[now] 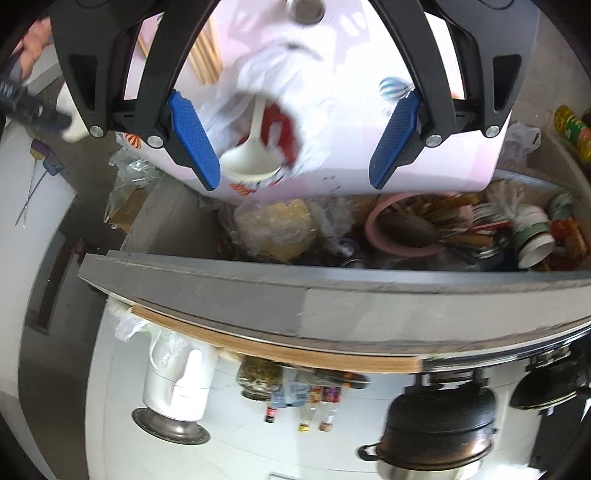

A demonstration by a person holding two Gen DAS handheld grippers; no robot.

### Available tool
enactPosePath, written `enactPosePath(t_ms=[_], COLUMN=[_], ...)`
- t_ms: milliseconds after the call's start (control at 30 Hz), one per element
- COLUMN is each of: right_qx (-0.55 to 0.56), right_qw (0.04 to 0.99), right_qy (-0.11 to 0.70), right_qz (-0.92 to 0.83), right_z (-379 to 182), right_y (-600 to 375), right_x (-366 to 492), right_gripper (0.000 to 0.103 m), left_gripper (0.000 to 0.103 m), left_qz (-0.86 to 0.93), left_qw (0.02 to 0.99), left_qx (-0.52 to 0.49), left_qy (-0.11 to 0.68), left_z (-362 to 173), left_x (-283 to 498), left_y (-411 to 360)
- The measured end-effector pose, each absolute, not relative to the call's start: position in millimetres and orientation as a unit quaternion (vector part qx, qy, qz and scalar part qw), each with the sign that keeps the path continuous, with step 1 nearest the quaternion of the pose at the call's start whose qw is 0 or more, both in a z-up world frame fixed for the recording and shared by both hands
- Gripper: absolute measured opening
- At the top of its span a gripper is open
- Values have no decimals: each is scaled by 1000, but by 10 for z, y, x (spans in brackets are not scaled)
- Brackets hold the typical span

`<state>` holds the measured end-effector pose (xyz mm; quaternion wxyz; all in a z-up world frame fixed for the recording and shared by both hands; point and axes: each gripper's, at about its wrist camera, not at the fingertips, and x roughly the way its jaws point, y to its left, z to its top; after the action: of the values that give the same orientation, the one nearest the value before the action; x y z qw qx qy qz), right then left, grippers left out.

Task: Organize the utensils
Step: 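Open the left tool to release the ladle into the holder and withdraw, then lower the white rice spoon into the holder and open the right tool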

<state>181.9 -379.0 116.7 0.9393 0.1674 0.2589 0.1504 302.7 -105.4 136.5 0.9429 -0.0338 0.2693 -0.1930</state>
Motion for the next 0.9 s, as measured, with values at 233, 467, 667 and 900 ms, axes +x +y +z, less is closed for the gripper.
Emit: enactPosePath(t_ms=[233, 467, 667, 900], right_qx=[127, 83, 46, 7], right_qw=[951, 964, 973, 971], right_qy=[232, 184, 150, 168], right_qz=[159, 173, 171, 170], right_z=[1534, 2091, 2458, 2290], right_y=[-3666, -3460, -3263, -2940], right_x=[1867, 2061, 2442, 3097], right_gripper=[3, 3, 3, 3], left_gripper=[79, 79, 79, 79], left_qz=[-167, -127, -95, -62], left_qw=[949, 956, 960, 960], left_qx=[-60, -75, -79, -90], left_qy=[262, 254, 251, 259], left_z=[1317, 1204, 1128, 995], left_x=[2532, 2077, 1805, 1621], left_y=[-548, -76, 237, 523])
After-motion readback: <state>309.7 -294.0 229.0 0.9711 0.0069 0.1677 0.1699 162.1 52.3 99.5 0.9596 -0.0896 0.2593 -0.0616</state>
